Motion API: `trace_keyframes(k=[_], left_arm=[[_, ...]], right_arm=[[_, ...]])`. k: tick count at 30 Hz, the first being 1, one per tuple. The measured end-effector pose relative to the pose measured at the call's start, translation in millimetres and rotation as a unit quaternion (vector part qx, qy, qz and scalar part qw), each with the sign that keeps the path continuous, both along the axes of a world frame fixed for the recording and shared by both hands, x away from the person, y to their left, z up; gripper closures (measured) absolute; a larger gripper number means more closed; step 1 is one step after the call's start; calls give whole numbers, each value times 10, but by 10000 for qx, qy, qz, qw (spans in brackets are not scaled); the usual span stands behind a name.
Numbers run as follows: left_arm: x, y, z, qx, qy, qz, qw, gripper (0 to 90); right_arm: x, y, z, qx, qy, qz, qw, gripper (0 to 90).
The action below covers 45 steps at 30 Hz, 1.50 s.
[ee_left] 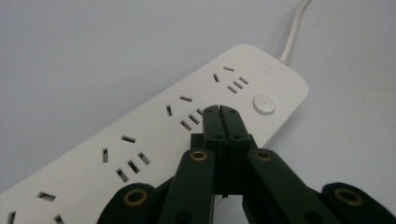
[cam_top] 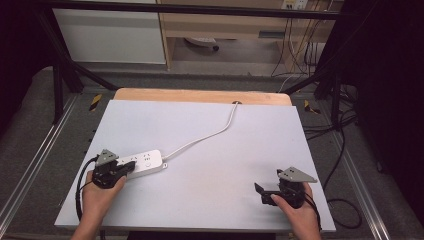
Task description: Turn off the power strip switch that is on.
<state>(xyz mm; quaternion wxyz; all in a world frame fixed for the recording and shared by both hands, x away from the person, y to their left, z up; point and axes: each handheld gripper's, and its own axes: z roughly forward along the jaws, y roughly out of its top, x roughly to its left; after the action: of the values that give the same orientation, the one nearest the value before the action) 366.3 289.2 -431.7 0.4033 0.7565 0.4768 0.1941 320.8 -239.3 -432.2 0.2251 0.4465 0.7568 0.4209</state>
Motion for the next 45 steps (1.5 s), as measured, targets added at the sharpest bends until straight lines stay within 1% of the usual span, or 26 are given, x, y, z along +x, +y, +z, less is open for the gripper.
trace_keyframes(k=[2, 4, 11, 16, 31, 37, 40, 45], left_arm=[[1, 9, -1, -4, 7, 5, 10000, 900], [2, 13, -6, -53, -1, 25, 10000, 900], [-1, 16, -8, -43, -26, 12, 10000, 900], [-7, 6, -9, 9, -77, 19, 10000, 900], [-1, 22, -17, -100, -91, -1, 9999, 900], [-2, 20, -15, -93, -96, 2, 9999, 900], [-1, 27, -18, -148, -72, 17, 9999, 900], [-1, 31, -18, -163, -73, 14, 9998, 900]], right_arm=[[-1, 3, 1, 15, 18, -5, 10000, 53], [-1, 0, 2, -5, 1, 9, 10000, 53], [-1, 4, 2, 2, 14, -4, 10000, 53], [0, 0, 1, -10, 3, 6, 10000, 52], [-1, 0, 4, 11, 15, -7, 10000, 52], [-1, -3, 5, 10, 1, -9, 10000, 52], [-2, -2, 5, 20, 9, -10, 10000, 51], [-2, -4, 6, 30, 5, -14, 10000, 51]])
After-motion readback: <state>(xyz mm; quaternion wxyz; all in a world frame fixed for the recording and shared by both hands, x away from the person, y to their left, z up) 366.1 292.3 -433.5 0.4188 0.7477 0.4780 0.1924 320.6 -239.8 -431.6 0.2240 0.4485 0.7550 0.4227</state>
